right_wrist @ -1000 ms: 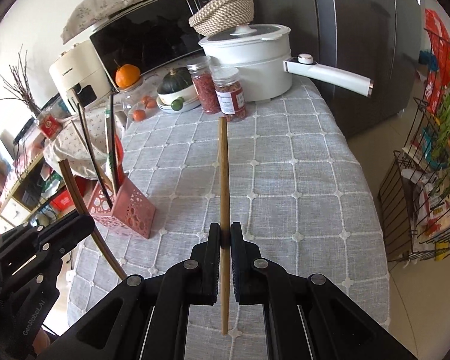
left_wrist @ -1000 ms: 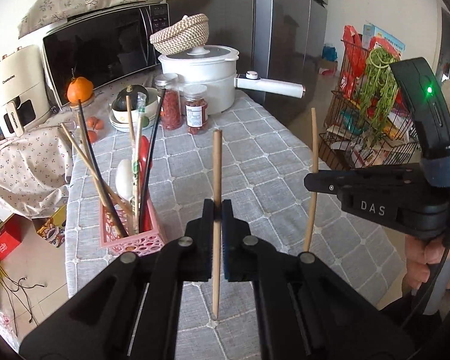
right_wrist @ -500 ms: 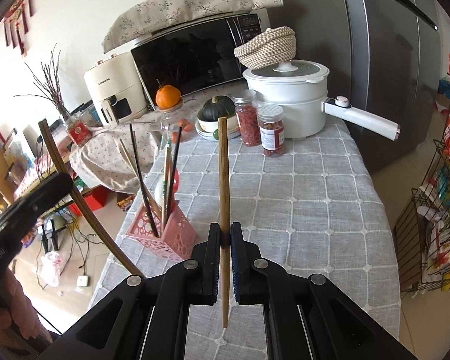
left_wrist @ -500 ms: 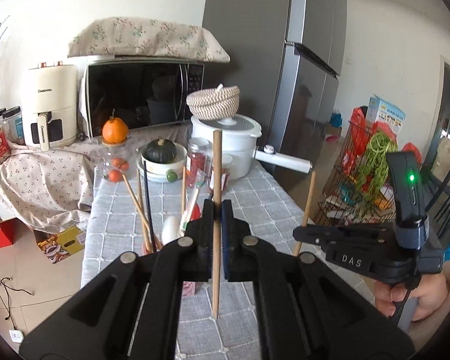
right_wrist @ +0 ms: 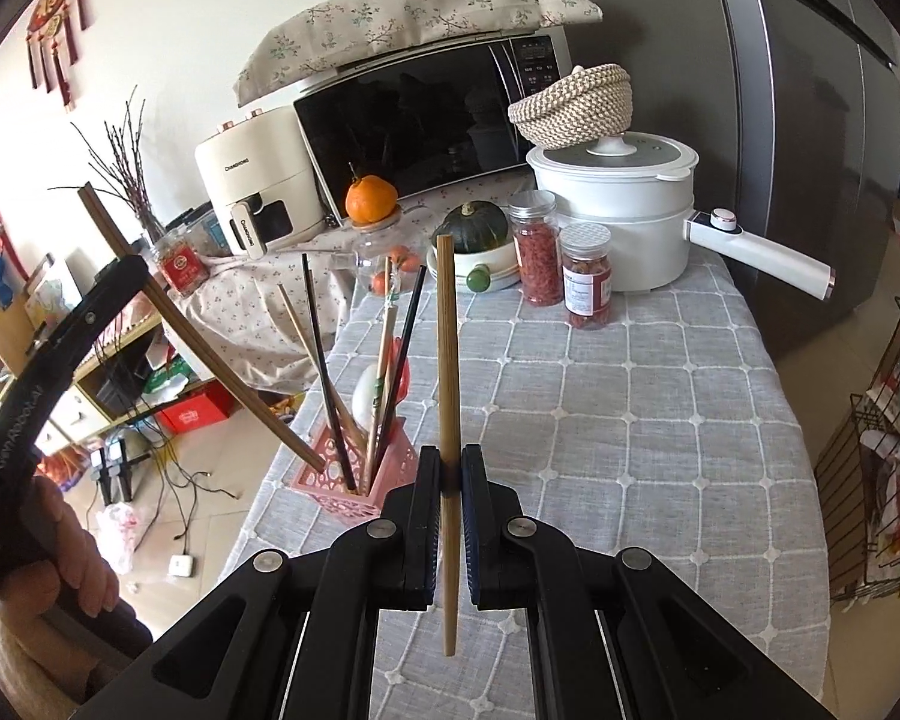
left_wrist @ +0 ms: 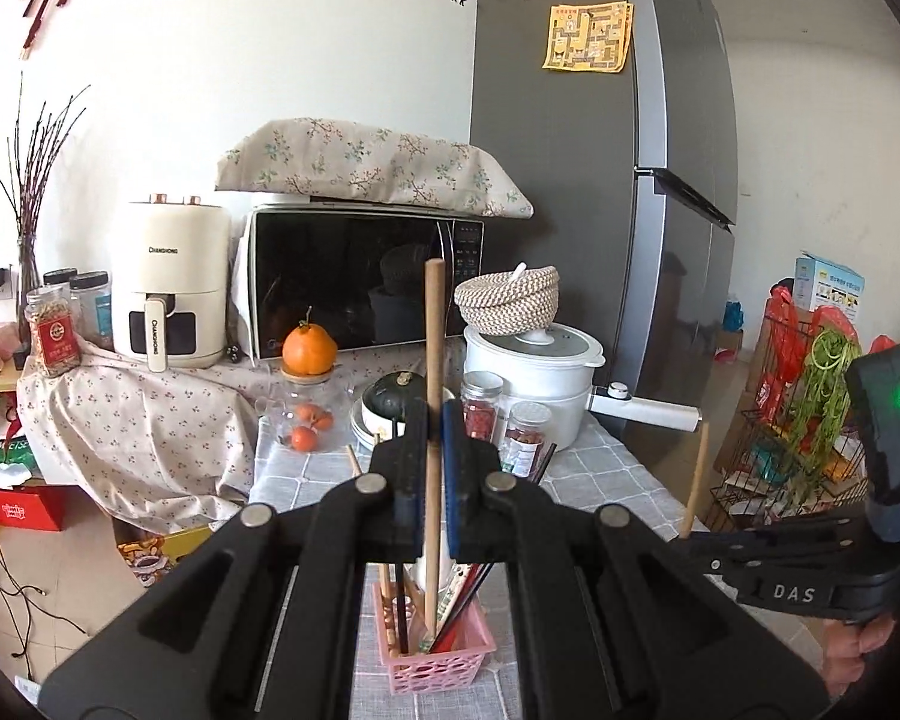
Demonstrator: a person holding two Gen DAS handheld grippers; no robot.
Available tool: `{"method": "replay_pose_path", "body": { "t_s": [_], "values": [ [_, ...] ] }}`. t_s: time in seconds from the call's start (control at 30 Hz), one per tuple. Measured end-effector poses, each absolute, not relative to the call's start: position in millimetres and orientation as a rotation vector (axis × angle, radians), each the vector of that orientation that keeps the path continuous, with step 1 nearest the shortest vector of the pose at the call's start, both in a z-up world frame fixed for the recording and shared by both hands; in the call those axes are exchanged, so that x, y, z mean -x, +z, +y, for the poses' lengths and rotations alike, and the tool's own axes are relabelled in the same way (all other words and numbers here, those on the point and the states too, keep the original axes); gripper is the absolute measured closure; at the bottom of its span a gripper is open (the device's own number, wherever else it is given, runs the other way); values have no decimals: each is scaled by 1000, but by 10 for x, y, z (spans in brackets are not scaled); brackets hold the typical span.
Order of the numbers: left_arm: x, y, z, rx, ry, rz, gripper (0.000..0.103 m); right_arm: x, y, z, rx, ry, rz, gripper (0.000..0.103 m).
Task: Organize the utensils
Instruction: 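Lower the chopstick into the pink basket and open the left tool while the right carries its chopstick, then lower the wooden chopstick into the pink basket and open the right tool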
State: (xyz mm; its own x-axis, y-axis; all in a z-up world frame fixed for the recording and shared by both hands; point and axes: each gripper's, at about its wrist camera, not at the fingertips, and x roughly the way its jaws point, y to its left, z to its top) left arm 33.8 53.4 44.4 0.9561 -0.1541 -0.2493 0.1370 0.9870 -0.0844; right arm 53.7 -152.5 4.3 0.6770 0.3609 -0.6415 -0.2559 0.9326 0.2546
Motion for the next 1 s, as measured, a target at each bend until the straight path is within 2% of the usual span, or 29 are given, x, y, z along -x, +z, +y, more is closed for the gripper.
{"method": "replay_pose_path", "body": {
  "t_s": [0.57,0.6,0.73,0.93,1.0],
  "values": [
    [-753,-30,529,96,-156,485,97,-610,12,-1463,-164,347,743,96],
    [-760,-42,523,96,-147,498,92,-608,17,-1466,-167,347,739,96],
    [-733,-19,529,93,-136,514,53,-613,70,-1470,-186,362,709,96],
    [-741,-65,641,86,-91,616,34,-610,224,-1448,-230,384,625,96],
    [-739,-136,699,84,-71,682,31,-610,272,-1437,-246,391,595,96]
  ]
}}
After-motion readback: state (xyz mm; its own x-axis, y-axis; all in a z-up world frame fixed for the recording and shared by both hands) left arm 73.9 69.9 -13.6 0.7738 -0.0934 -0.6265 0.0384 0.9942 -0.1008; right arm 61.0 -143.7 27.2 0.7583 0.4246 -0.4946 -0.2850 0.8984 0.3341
